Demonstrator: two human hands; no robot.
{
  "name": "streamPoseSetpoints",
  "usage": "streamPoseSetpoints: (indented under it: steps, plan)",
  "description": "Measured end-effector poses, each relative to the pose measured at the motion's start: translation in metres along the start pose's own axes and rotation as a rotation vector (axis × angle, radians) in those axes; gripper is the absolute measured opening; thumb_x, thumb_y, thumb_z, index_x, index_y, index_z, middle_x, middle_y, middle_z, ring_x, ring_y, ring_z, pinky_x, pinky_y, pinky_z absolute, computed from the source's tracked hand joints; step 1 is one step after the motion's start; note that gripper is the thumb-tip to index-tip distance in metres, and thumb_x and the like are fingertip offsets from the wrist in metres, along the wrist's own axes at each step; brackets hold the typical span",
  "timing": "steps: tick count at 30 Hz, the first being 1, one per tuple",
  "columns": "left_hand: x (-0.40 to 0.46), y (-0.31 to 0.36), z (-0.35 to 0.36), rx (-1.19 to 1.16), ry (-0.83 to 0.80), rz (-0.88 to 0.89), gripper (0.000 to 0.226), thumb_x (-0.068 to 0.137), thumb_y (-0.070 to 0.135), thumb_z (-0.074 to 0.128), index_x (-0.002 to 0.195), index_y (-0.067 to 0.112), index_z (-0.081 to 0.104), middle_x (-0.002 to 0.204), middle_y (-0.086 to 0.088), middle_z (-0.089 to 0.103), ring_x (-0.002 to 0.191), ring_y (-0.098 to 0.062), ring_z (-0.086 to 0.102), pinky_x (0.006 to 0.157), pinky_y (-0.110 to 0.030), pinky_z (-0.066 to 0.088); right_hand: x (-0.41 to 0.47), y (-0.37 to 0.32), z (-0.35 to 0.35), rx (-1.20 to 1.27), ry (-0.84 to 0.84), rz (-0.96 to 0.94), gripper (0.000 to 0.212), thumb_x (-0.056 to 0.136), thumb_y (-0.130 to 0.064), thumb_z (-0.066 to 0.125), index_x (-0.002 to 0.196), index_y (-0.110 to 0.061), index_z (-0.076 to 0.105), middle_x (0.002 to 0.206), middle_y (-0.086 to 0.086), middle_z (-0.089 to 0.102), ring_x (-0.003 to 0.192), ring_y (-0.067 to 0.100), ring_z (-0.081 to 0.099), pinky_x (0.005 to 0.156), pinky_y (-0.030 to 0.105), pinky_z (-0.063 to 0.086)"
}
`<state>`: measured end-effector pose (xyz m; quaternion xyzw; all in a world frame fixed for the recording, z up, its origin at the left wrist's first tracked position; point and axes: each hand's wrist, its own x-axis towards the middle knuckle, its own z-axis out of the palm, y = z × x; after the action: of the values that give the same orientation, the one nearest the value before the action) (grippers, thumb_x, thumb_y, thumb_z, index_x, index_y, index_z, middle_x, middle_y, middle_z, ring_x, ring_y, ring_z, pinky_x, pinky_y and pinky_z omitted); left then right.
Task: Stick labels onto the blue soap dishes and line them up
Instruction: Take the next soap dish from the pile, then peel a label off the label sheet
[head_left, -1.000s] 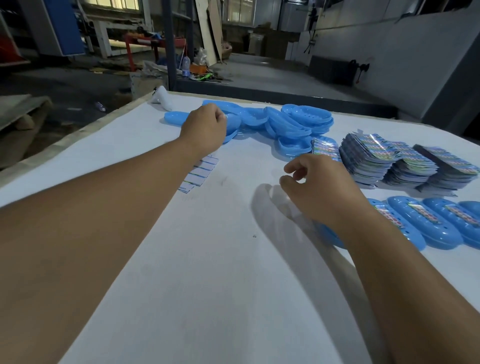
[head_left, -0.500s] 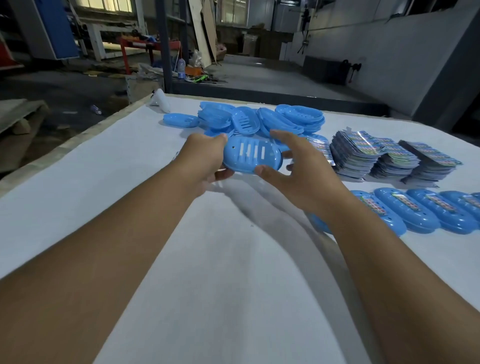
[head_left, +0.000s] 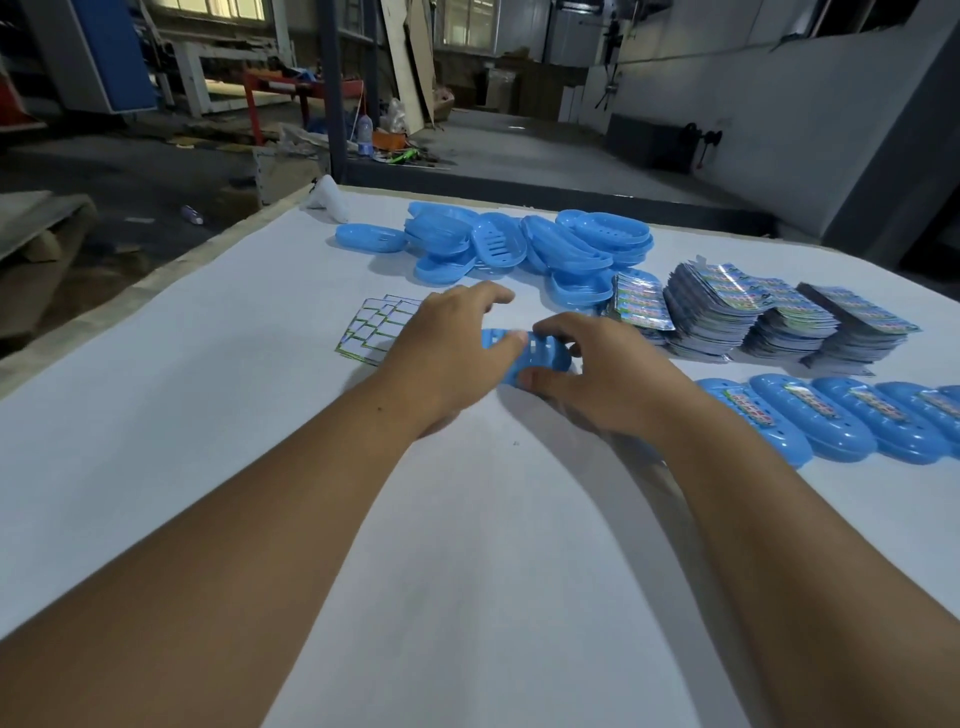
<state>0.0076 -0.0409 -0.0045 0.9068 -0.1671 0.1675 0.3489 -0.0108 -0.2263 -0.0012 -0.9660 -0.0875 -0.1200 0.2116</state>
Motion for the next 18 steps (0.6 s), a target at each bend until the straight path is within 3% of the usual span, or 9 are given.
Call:
streamPoseSetpoints:
  steps: [2, 4, 7, 9, 11, 14, 16, 18]
  plan:
    - [0.002, 0.0, 0.001, 0.065, -0.112, 0.063, 0.052, 0.093, 0.04, 0.065, 0.142, 0.033, 0.049, 0.135, 0.002, 0.059, 0.124, -0.019, 0.049, 0.098, -0.029, 0.038, 0.0, 0.0, 0.0, -0.044, -0.032, 0.006, 0.058, 0.082, -0.065, 0.069, 0.131, -0.035, 0.06, 0.113, -0.009, 0.067, 0.098, 0.014, 0.06, 0.068, 0.024, 0.041]
    - [0.003, 0.001, 0.002, 0.083, -0.185, 0.077, 0.051, 0.093, 0.037, 0.064, 0.141, 0.034, 0.048, 0.134, 0.002, 0.059, 0.121, -0.02, 0.051, 0.101, -0.035, 0.042, 0.0, -0.001, -0.002, -0.038, -0.064, 0.018, 0.06, 0.079, -0.067, 0.069, 0.131, -0.037, 0.061, 0.113, -0.011, 0.067, 0.096, 0.012, 0.061, 0.067, 0.021, 0.042]
    - [0.002, 0.002, 0.001, 0.085, -0.238, 0.079, 0.044, 0.094, 0.038, 0.062, 0.136, 0.032, 0.051, 0.126, 0.001, 0.062, 0.114, -0.018, 0.053, 0.098, -0.037, 0.046, 0.002, 0.005, -0.013, 0.04, -0.069, 0.069, 0.056, 0.081, -0.056, 0.072, 0.133, -0.04, 0.059, 0.124, -0.012, 0.063, 0.103, 0.01, 0.061, 0.08, 0.028, 0.043]
    - [0.002, 0.001, 0.0, 0.106, -0.245, 0.085, 0.04, 0.094, 0.04, 0.061, 0.133, 0.031, 0.054, 0.121, 0.002, 0.062, 0.111, -0.016, 0.052, 0.095, -0.036, 0.046, 0.008, 0.014, -0.022, 0.053, 0.057, 0.106, 0.052, 0.089, -0.038, 0.07, 0.138, -0.035, 0.057, 0.133, -0.007, 0.059, 0.107, 0.013, 0.061, 0.086, 0.027, 0.041]
    - [0.001, 0.001, -0.001, 0.123, -0.25, 0.083, 0.037, 0.095, 0.042, 0.06, 0.13, 0.032, 0.056, 0.118, 0.004, 0.062, 0.108, -0.015, 0.051, 0.093, -0.035, 0.046, 0.013, 0.024, -0.029, 0.03, 0.2, 0.179, 0.056, 0.093, -0.025, 0.065, 0.146, -0.029, 0.05, 0.146, -0.001, 0.054, 0.123, 0.022, 0.057, 0.096, 0.03, 0.041]
    - [0.0, 0.003, 0.0, 0.145, -0.253, 0.095, 0.036, 0.095, 0.043, 0.059, 0.13, 0.032, 0.058, 0.118, 0.005, 0.061, 0.11, -0.015, 0.049, 0.095, -0.035, 0.044, 0.017, 0.037, -0.031, -0.018, 0.229, 0.305, 0.059, 0.096, -0.021, 0.06, 0.153, -0.023, 0.043, 0.153, 0.003, 0.05, 0.137, 0.028, 0.047, 0.106, 0.037, 0.039]
    - [-0.001, 0.004, -0.001, 0.153, -0.253, 0.106, 0.036, 0.096, 0.044, 0.058, 0.13, 0.032, 0.059, 0.12, 0.004, 0.06, 0.112, -0.015, 0.049, 0.096, -0.035, 0.044, 0.017, 0.043, -0.028, -0.043, 0.2, 0.378, 0.05, 0.096, -0.023, 0.058, 0.146, -0.022, 0.05, 0.148, 0.007, 0.054, 0.133, 0.031, 0.05, 0.102, 0.041, 0.043]
    - [-0.001, 0.004, -0.001, 0.161, -0.257, 0.113, 0.036, 0.096, 0.045, 0.058, 0.13, 0.033, 0.059, 0.121, 0.004, 0.06, 0.111, -0.014, 0.048, 0.096, -0.035, 0.044, 0.018, 0.044, -0.024, -0.083, 0.197, 0.412, 0.031, 0.095, -0.028, 0.059, 0.125, -0.022, 0.061, 0.136, 0.008, 0.061, 0.122, 0.034, 0.056, 0.094, 0.042, 0.046]
